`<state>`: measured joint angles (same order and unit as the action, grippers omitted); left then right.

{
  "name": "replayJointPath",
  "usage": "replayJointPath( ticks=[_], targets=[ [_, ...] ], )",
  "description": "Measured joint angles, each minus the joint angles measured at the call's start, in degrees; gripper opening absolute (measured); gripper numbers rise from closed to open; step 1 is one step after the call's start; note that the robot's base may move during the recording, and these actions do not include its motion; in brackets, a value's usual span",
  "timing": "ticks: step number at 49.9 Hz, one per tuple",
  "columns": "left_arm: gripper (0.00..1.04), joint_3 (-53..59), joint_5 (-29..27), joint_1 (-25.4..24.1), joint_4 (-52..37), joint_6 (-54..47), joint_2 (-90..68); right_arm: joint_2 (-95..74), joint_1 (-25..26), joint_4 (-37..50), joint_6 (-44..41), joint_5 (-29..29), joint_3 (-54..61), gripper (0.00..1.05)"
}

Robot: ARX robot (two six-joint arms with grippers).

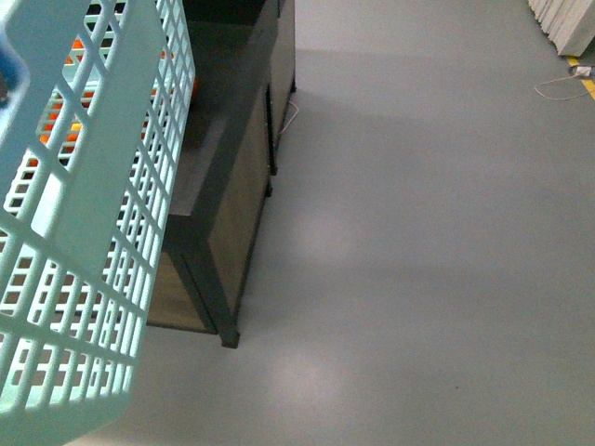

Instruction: Pick lemon and mango into basket

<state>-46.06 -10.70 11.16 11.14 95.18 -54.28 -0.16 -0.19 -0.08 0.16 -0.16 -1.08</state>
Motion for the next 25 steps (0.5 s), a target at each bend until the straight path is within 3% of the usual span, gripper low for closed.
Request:
replayJointPath(
  ticks=[25],
  targets=[
    [0.05, 0.0, 0.1, 0.0, 0.0, 0.0, 0.0, 0.0, 0.0, 0.0, 0.0, 0.1, 0.1, 0.96]
  ],
)
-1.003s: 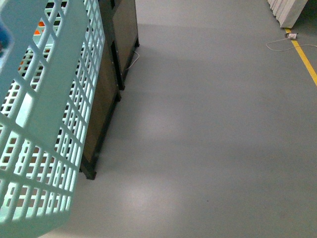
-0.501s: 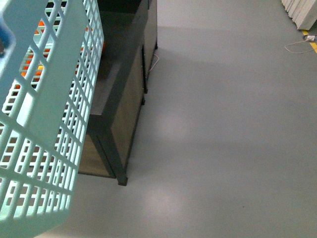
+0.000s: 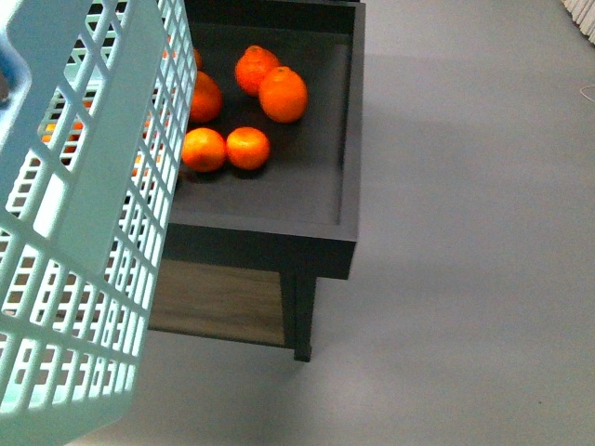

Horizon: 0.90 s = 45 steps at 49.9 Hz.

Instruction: Pick lemon and mango into basket

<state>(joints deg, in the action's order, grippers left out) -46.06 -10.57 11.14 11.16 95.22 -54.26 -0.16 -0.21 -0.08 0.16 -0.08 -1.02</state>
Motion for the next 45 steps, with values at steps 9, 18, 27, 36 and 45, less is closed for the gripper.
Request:
replayJointPath(
  ticks=[9, 18, 27, 36, 45],
  targets=[
    [0.05, 0.0, 0.0, 0.0, 0.0, 0.0, 0.0, 0.0, 0.0, 0.0, 0.0, 0.0, 0.0, 0.96],
    [0.05, 0.0, 0.0, 0.0, 0.0, 0.0, 0.0, 0.1, 0.0, 0.0, 0.0, 0.0, 0.0, 0.96],
    [0.05, 0.0, 0.0, 0.0, 0.0, 0.0, 0.0, -0.1, 0.0, 0.0, 0.0, 0.0, 0.0, 0.96],
    [0.05, 0.0, 0.0, 0.0, 0.0, 0.0, 0.0, 0.0, 0.0, 0.0, 0.0, -0.1, 0.0, 0.96],
    [0.05, 0.0, 0.0, 0.0, 0.0, 0.0, 0.0, 0.0, 0.0, 0.0, 0.0, 0.0, 0.0, 0.96]
  ],
)
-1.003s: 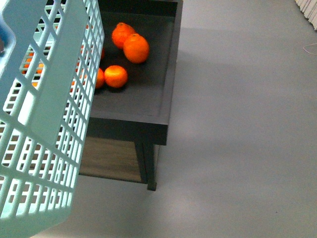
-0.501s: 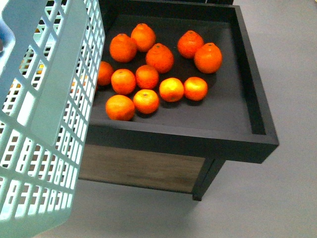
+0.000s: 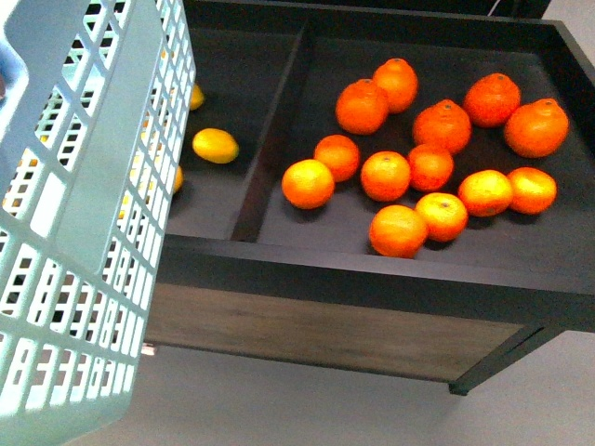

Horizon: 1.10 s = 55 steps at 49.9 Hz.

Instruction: Pick lemon and mango into basket

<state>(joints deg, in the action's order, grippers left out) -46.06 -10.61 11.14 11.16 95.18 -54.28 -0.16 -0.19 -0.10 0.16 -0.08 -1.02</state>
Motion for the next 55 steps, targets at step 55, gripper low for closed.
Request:
replayJointPath(
  ticks=[55],
  targets=[
    [0.05, 0.0, 0.0, 0.0, 0.0, 0.0, 0.0, 0.0, 0.0, 0.0, 0.0, 0.0, 0.0, 0.96]
  ],
)
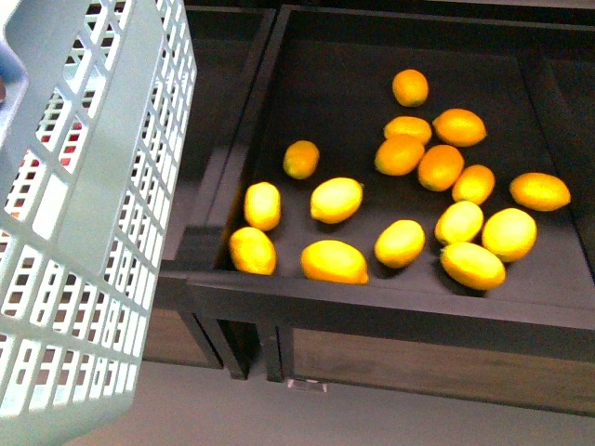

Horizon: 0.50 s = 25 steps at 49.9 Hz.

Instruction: Pick lemon and mango into basket

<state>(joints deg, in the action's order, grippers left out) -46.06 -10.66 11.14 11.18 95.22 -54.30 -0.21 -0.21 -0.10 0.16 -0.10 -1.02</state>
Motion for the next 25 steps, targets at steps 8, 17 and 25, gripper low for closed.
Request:
replayJointPath(
  ticks=[8, 17, 25],
  targets=[
    [0.05, 0.0, 0.2, 0.0, 0.0, 0.1, -0.1, 0.0, 0.0, 0.0, 0.0, -0.1, 0.0, 0.96],
    [0.05, 0.0, -0.1, 0.0, 0.0, 0.0, -0.1, 0.0, 0.0, 0.0, 0.0, 0.1, 0.0, 0.96],
    [0.05, 0.0, 0.2, 0.0, 0.0, 0.0, 0.0, 0.0, 0.0, 0.0, 0.0, 0.0, 0.0, 0.96]
  ],
)
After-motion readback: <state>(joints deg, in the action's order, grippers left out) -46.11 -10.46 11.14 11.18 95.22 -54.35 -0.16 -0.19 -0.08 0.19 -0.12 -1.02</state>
